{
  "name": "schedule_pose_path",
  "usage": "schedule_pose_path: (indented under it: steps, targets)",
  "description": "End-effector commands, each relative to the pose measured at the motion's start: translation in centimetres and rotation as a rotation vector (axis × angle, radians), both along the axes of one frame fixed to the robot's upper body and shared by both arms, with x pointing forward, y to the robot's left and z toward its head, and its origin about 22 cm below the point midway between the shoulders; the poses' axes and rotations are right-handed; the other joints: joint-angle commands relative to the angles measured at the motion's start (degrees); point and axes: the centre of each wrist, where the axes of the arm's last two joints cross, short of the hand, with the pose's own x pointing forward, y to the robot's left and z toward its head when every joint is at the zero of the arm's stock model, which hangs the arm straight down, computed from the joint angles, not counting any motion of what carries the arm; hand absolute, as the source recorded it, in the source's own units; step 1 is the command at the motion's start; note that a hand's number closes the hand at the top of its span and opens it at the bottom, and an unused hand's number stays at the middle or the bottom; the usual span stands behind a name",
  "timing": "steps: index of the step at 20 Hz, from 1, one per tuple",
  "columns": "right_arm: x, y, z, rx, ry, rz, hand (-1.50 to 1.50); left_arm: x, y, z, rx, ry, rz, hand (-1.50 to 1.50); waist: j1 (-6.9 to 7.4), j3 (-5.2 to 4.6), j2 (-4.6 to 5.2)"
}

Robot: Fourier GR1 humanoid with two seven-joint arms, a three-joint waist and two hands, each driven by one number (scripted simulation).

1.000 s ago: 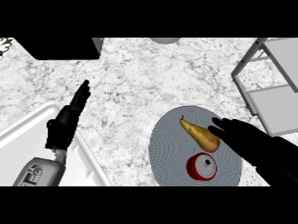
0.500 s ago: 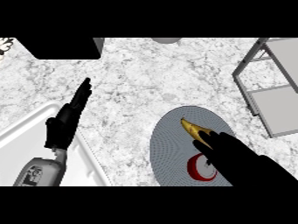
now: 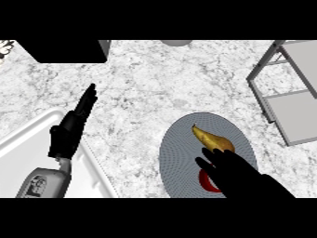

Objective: Pick the can from the placemat and place it in the tiered shelf

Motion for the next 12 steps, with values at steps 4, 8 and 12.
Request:
schedule_pose_path:
  steps: [4,8,12]
  targets:
    - [-0.1,-0.2,-0.5,-0.039,-0.041,-0.031,-1.5,-0.9,-0.1,0.4,-0.006,-0.006,0.004,0.0,0.07,0.01,0.02]
    - [0.4,1.1,-1.9,-0.064,-0.028,-0.038,-1.5,1.8,-1.0,0.6,-0.008,0.004,-0.014,0.0,-0.07,0.01,0.07]
    - [1.4,1.1,-3.0,-0.097,-0.046,-0.045,-1.5,0.1,-0.4,-0.8,-0.014,-0.01,0.002,0.0,0.11,0.01,0.06]
